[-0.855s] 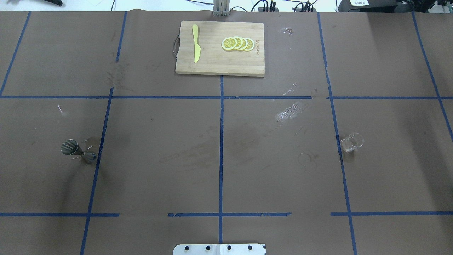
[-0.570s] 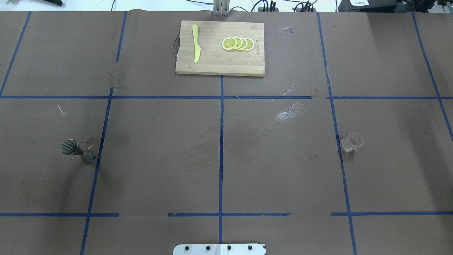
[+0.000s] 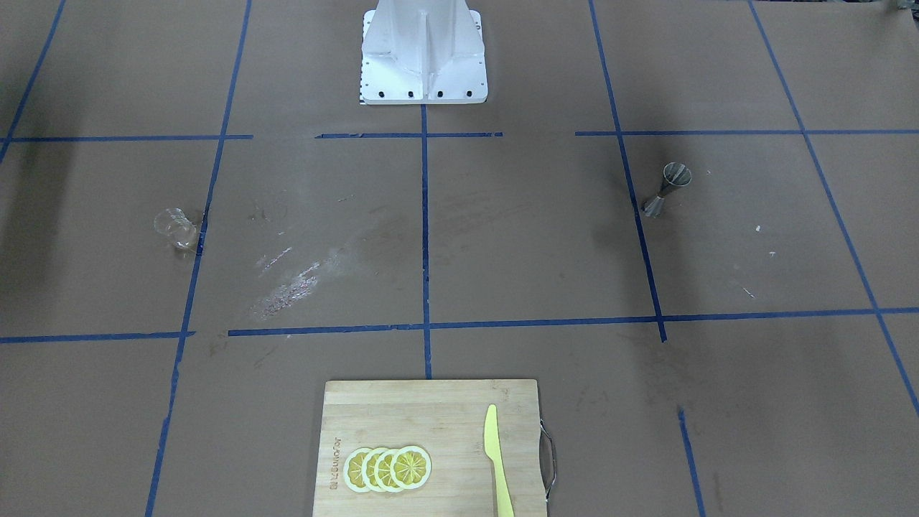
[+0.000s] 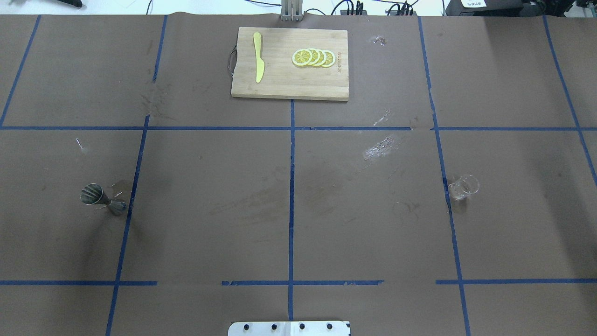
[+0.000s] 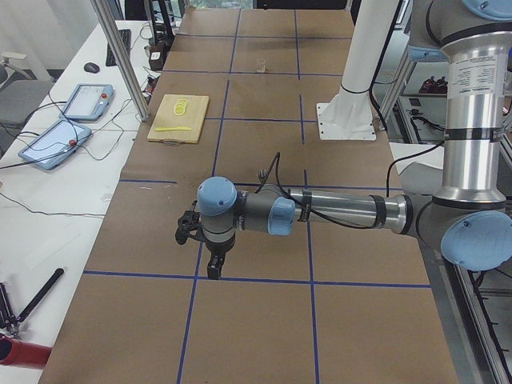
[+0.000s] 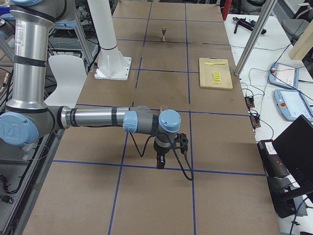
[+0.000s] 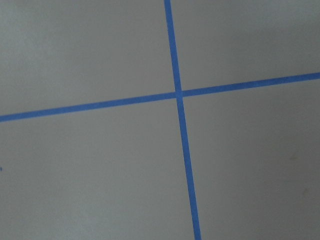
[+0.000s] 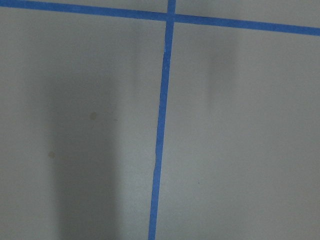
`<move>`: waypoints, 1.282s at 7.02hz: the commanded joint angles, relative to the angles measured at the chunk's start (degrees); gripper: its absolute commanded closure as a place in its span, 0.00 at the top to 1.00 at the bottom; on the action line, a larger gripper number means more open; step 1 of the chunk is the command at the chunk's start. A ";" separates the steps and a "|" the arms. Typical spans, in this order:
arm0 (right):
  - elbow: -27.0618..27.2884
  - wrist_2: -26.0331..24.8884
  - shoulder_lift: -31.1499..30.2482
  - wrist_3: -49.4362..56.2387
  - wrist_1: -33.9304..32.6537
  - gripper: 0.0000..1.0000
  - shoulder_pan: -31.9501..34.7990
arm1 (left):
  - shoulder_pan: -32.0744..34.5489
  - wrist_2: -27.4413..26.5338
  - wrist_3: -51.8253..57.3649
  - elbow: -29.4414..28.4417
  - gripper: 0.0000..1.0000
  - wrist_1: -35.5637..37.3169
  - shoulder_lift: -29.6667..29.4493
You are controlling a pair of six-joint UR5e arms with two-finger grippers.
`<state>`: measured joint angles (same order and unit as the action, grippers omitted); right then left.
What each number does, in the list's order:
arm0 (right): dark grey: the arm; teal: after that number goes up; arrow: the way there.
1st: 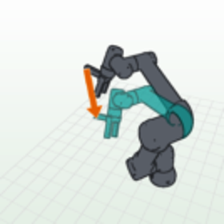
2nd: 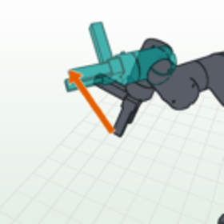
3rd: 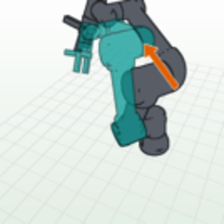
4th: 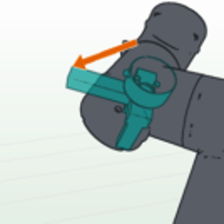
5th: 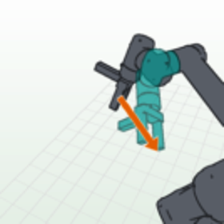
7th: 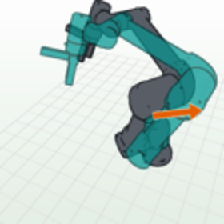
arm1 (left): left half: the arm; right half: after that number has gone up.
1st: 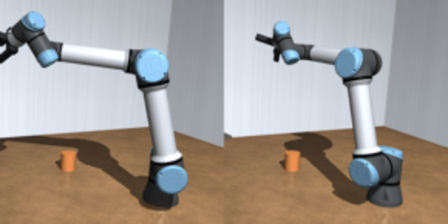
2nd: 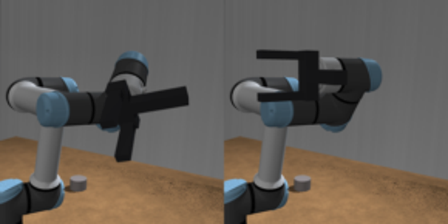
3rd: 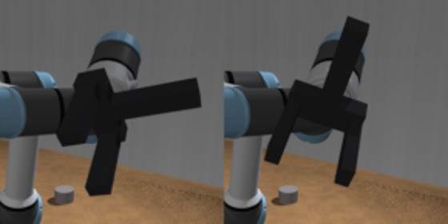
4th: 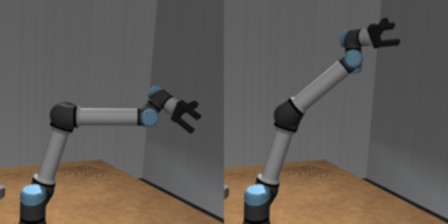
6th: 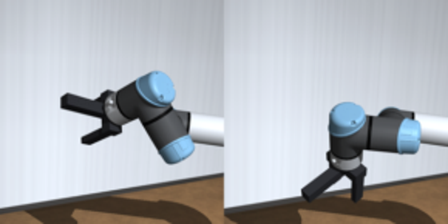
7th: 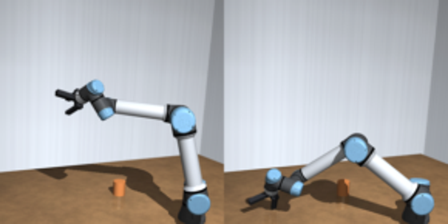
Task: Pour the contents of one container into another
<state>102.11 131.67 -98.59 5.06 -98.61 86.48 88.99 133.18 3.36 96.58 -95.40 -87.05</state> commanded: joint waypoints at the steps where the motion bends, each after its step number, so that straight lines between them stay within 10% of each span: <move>1: -0.15 -0.01 0.50 -0.14 0.00 1.00 0.00 | -0.04 -0.11 0.07 -0.77 1.00 -7.39 0.30; 9: 1.17 -0.01 2.97 -1.55 17.03 1.00 -0.70 | -0.13 6.01 -5.55 -2.80 1.00 -45.53 -0.58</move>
<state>103.46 131.61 -96.13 3.80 -83.60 86.05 88.84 136.17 -1.46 93.46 -134.07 -87.81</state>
